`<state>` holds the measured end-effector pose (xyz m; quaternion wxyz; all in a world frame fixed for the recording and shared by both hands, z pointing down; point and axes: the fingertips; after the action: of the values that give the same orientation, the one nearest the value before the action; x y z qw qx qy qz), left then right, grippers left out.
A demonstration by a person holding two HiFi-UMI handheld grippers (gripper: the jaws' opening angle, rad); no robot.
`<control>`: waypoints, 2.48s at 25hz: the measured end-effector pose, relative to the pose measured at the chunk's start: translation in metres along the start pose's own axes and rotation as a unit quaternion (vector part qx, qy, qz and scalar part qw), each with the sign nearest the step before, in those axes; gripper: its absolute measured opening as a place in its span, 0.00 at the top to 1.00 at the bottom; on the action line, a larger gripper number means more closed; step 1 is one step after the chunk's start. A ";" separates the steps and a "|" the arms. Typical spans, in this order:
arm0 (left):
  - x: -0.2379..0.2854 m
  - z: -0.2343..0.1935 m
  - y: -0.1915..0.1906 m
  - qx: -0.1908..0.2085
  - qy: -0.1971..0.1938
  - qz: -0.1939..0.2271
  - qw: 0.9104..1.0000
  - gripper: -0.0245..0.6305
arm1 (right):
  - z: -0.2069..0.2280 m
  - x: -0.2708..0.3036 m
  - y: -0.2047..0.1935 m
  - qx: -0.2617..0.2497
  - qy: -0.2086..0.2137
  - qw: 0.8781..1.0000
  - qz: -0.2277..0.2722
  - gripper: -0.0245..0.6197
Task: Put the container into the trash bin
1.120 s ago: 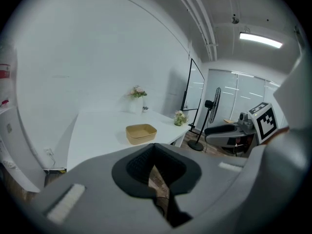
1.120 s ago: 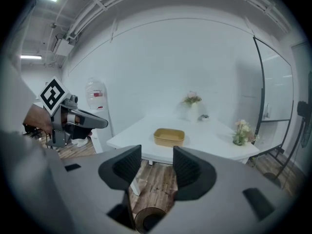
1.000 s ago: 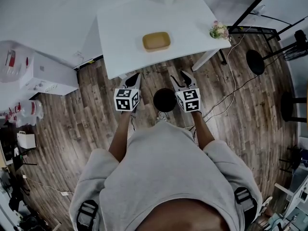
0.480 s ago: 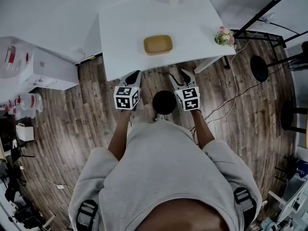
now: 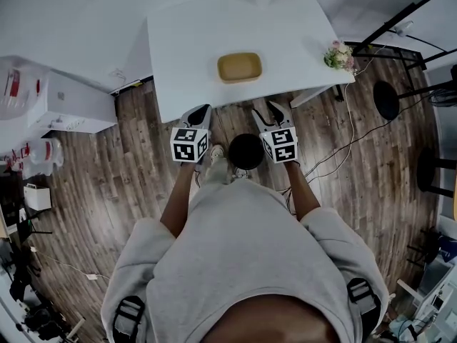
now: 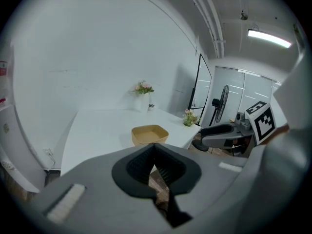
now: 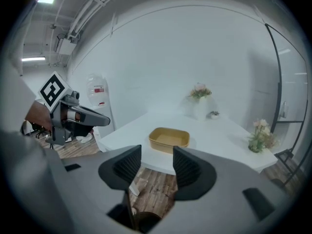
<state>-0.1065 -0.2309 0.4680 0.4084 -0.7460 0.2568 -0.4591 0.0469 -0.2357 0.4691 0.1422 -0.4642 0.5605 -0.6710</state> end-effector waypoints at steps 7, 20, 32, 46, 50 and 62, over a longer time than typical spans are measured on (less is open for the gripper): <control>0.016 -0.020 0.015 0.000 -0.015 0.002 1.000 0.95 | 0.005 0.023 0.003 0.001 -0.010 1.000 -0.019 0.68; 0.042 -0.046 0.027 -0.011 -0.030 -0.002 0.999 0.95 | 0.014 0.061 0.013 -0.017 -0.010 0.999 -0.043 0.68; 0.059 -0.058 0.024 -0.019 -0.037 -0.015 0.999 0.95 | 0.013 0.096 0.006 -0.158 0.036 0.981 -0.102 0.69; 0.057 -0.067 0.016 -0.023 -0.034 -0.024 0.999 0.95 | -0.009 0.125 -0.033 -0.535 0.133 0.813 -0.186 0.68; 0.056 -0.072 0.014 -0.025 -0.030 -0.028 0.999 0.95 | -0.005 0.134 -0.045 -0.595 0.148 0.764 -0.202 0.68; 0.054 -0.081 0.010 -0.030 -0.028 -0.035 0.999 0.95 | -0.002 0.167 -0.056 -0.597 0.160 0.753 -0.225 0.68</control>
<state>-0.1555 -0.3075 0.5051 0.3763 -0.7791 0.2329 -0.4441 -0.0238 -0.3346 0.5962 -0.4108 -0.4529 0.7413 -0.2768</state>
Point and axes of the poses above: the fingertips, and each gripper's own axes: x forward along the fingers, z to its right, y out of its top, and after that the axes turned 4 degrees about -x, right-handed
